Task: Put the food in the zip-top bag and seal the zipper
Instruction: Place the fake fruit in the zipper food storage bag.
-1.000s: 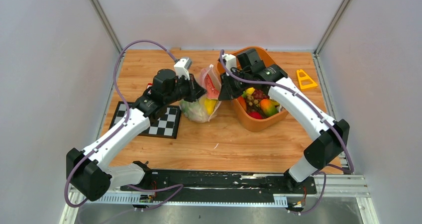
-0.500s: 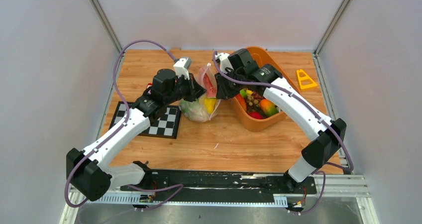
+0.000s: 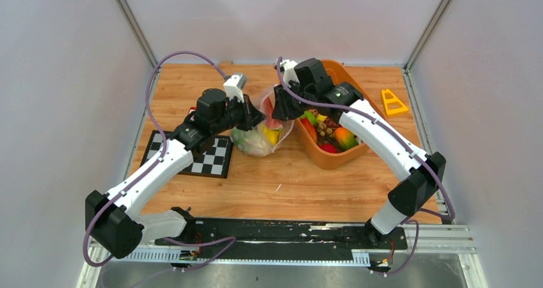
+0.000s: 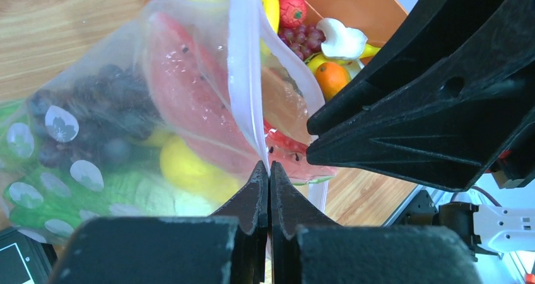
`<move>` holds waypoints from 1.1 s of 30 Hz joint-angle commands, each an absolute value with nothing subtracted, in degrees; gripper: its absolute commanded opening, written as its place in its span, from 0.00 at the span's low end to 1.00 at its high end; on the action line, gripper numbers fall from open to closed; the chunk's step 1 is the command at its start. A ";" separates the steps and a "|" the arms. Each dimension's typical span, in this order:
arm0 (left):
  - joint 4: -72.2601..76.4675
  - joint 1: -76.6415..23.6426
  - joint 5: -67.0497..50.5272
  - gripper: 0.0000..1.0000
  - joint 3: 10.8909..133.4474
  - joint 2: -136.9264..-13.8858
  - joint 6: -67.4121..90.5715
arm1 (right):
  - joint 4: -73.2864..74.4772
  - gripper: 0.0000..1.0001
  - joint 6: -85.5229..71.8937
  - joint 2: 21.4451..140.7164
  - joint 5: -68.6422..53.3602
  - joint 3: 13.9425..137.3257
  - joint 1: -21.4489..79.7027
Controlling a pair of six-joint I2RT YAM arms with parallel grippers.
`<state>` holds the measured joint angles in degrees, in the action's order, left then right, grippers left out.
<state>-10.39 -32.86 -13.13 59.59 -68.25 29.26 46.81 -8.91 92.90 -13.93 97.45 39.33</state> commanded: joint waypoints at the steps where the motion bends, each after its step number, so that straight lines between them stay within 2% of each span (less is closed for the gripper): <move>1: -8.00 -32.93 -14.11 0.00 61.04 -67.29 29.38 | 37.93 0.24 -12.07 93.13 -18.03 96.89 39.42; 6: -8.20 -32.95 -13.24 0.00 60.89 -66.85 29.32 | 36.78 0.22 -12.82 95.08 -19.37 96.64 39.43; 8: -8.39 -32.91 -12.57 0.00 60.78 -66.55 29.27 | 38.98 0.23 -11.72 95.49 -16.22 97.38 39.40; 9: -8.55 -32.93 -12.24 0.00 60.69 -66.36 29.16 | 39.79 0.25 -11.07 94.87 -13.66 97.20 39.43; 12: -8.61 -32.95 -11.25 0.00 60.17 -65.86 28.95 | 38.36 0.47 -8.51 91.86 -9.22 93.30 39.45; 14: -8.25 -32.98 -10.99 0.00 59.93 -65.87 29.15 | 38.29 0.51 -6.65 90.61 -7.79 91.76 39.42; 19: -8.26 -32.92 -11.35 0.00 60.03 -66.12 29.17 | 39.87 0.53 -4.07 87.51 -2.88 88.72 39.40; 26: -7.89 -32.90 -11.31 0.00 59.85 -66.47 29.16 | 33.80 0.56 -4.03 79.85 -0.94 80.69 39.40; 30: -7.39 -32.93 -12.02 0.00 59.95 -67.03 29.43 | 33.37 0.57 -3.99 79.96 -0.59 79.17 39.29; 33: -7.43 -32.99 -12.54 0.00 60.06 -67.29 29.44 | 33.89 0.54 -4.23 80.86 -0.76 79.62 39.34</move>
